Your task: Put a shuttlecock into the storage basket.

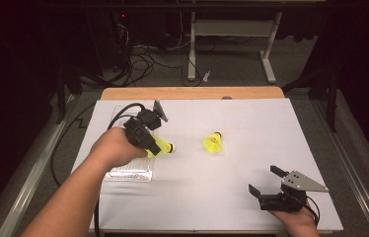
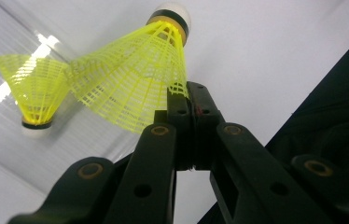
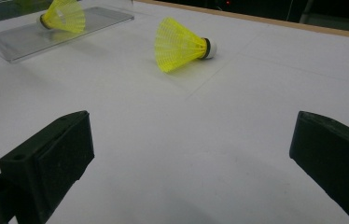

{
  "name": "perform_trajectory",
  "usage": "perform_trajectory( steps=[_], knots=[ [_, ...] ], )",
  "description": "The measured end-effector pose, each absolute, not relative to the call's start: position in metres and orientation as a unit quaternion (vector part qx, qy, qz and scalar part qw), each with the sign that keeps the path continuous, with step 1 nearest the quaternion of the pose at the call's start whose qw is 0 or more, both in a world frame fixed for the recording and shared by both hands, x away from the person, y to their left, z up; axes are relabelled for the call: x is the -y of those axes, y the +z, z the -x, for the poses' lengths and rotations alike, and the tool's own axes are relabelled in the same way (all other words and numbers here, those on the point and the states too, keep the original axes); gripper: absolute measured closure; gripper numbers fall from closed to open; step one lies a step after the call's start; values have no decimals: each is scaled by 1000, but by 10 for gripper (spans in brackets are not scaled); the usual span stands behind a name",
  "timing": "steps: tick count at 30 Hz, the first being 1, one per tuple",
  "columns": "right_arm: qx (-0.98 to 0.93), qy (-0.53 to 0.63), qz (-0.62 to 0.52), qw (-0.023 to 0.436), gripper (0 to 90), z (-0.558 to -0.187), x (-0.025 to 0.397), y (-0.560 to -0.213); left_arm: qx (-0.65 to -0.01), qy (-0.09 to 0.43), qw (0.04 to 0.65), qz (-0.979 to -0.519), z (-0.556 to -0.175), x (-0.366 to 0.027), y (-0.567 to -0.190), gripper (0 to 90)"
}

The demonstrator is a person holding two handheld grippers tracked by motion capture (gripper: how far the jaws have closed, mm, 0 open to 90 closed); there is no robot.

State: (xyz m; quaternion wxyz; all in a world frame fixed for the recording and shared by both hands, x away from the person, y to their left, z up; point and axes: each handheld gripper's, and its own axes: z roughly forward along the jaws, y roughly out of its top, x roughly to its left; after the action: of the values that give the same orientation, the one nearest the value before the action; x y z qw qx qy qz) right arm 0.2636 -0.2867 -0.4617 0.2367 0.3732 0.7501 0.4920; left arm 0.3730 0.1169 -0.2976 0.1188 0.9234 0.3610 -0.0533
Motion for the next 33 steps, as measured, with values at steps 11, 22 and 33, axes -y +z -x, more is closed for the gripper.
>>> perform_trajectory(
  steps=[11,22,33],
  knots=[
    [-751,492,-373,235,5,-264,287,-462,-391,-43,120,-911,-378,-144,-293,897],
    [-752,492,-372,234,5,-264,287,-462,-417,-36,117,-900,-381,-165,-294,896],
    [-753,491,-372,233,6,-264,287,-462,-441,-30,107,-890,-384,-184,-301,896]
  ],
)
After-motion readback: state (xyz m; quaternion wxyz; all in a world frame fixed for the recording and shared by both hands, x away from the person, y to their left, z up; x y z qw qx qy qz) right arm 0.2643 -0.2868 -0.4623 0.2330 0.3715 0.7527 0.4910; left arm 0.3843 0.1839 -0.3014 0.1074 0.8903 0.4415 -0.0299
